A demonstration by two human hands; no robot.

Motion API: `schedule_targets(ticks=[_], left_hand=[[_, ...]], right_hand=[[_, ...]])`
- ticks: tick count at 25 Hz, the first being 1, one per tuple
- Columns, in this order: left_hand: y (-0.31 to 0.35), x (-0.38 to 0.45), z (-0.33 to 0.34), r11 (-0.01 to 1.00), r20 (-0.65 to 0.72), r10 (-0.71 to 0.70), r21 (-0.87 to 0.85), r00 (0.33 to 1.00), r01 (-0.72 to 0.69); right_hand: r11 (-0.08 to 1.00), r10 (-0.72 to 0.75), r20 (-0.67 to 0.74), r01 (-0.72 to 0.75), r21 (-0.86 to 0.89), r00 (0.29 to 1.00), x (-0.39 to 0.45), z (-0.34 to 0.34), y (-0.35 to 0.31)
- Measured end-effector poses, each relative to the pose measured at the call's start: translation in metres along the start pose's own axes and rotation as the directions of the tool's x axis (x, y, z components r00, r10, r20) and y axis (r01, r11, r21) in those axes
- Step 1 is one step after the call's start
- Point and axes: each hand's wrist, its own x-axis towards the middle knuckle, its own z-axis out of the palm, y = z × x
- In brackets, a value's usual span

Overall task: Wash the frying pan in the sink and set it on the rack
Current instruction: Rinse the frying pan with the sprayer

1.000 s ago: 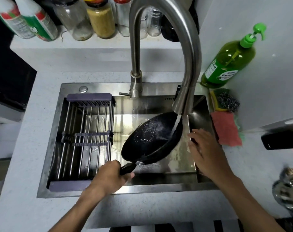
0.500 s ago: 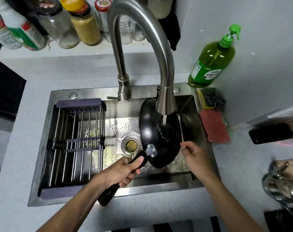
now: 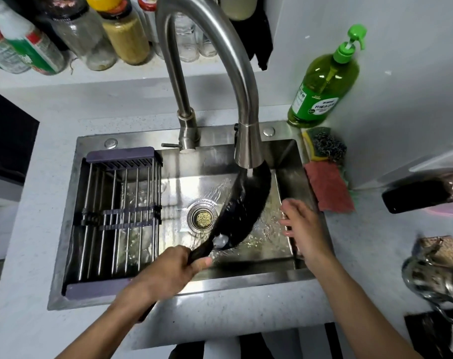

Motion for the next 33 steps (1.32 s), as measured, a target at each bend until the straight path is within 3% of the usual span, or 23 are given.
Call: schedule_targets(ticks=[1,3,6,8,9,11,12,13,14,15,16,17,19,20,21,23,24,26,27,29,30,33], left_hand=[[-0.002,-0.005,0.003,0.982,-0.059,0.014,0.186,0.998,-0.003],[-0.008,-0.012,0.010,0.891,-0.153,0.033,0.453,0.988,0.041],[-0.022,-0.014,0.020,0.833,-0.241,0.048,0.546,0.969,0.095],[-0.033,-0.009,0.024,0.889,-0.240,-0.038,0.435,0.970,0.143],[-0.035,-0.006,0.025,0.956,-0.208,-0.130,0.234,0.969,0.178],[-0.037,-0.002,0.032,0.951,-0.030,-0.250,-0.196,0.968,0.240],[-0.039,-0.002,0.037,0.936,-0.047,-0.250,-0.266,0.967,0.229],[-0.042,-0.002,0.040,0.958,-0.126,-0.242,-0.191,0.962,0.216],[-0.044,-0.002,0.043,0.978,-0.222,-0.207,-0.052,0.953,0.200],[-0.043,-0.005,0.044,0.977,-0.305,-0.166,0.080,0.938,0.199],[-0.043,-0.009,0.045,0.968,-0.343,-0.141,0.151,0.929,0.202],[-0.043,-0.012,0.044,0.963,-0.374,-0.121,0.181,0.919,0.200],[-0.043,-0.017,0.040,0.946,-0.393,-0.097,0.249,0.914,0.207],[-0.044,-0.020,0.037,0.946,-0.392,-0.092,0.252,0.915,0.203],[-0.045,-0.022,0.032,0.949,-0.397,-0.091,0.243,0.913,0.200],[-0.046,-0.026,0.025,0.950,-0.404,-0.105,0.231,0.909,0.212],[-0.045,-0.028,0.022,0.951,-0.401,-0.108,0.226,0.910,0.212],[-0.042,-0.030,0.019,0.953,-0.385,-0.110,0.219,0.916,0.207],[-0.040,-0.031,0.018,0.953,-0.384,-0.107,0.222,0.917,0.204],[-0.039,-0.033,0.018,0.947,-0.397,-0.094,0.247,0.913,0.205],[-0.039,-0.035,0.019,0.941,-0.402,-0.098,0.260,0.910,0.217],[-0.036,-0.038,0.029,0.923,-0.394,-0.094,0.310,0.914,0.228]], right_hand=[[0.994,0.070,0.035,-0.073,0.084,0.997,0.006,0.004,-0.005],[0.968,0.248,0.074,-0.251,0.024,0.966,0.015,0.015,-0.003],[0.924,0.379,-0.053,-0.382,-0.039,0.924,0.019,0.030,0.031],[0.904,0.425,-0.052,-0.421,0.078,0.904,0.016,0.034,0.054],[0.898,0.428,-0.042,-0.419,0.137,0.903,0.014,0.036,0.062],[0.893,0.407,-0.035,-0.390,0.223,0.913,0.010,0.037,0.068],[0.922,0.362,-0.079,-0.345,0.178,0.929,0.011,0.034,0.070],[0.966,0.252,-0.153,-0.257,-0.014,0.956,0.013,0.033,0.071],[0.918,0.060,-0.217,-0.140,-0.372,0.974,0.014,0.033,0.072],[0.695,-0.161,-0.181,-0.019,-0.719,0.970,0.013,0.038,0.072],[0.420,-0.280,-0.002,0.121,-0.900,0.960,0.011,0.049,0.068],[0.244,-0.251,0.244,0.305,-0.921,0.937,0.013,0.063,0.065],[0.284,0.026,0.597,0.567,-0.773,0.802,0.024,0.094,0.062],[0.313,0.097,0.651,0.598,-0.738,0.753,0.034,0.101,0.063],[0.313,0.078,0.606,0.558,-0.769,0.791,0.046,0.105,0.065],[0.264,0.004,0.383,0.369,-0.891,0.924,0.060,0.108,0.067],[0.263,-0.021,0.423,0.413,-0.872,0.906,0.059,0.114,0.069],[0.209,-0.085,0.666,0.667,-0.716,0.741,0.053,0.126,0.075],[0.219,-0.119,0.680,0.687,-0.693,0.723,0.057,0.127,0.072],[0.281,-0.196,0.391,0.434,-0.856,0.899,0.074,0.122,0.065],[0.323,-0.174,0.248,0.293,-0.900,0.953,0.079,0.123,0.056],[0.577,-0.173,0.113,0.193,-0.794,0.978,0.077,0.159,0.021]])
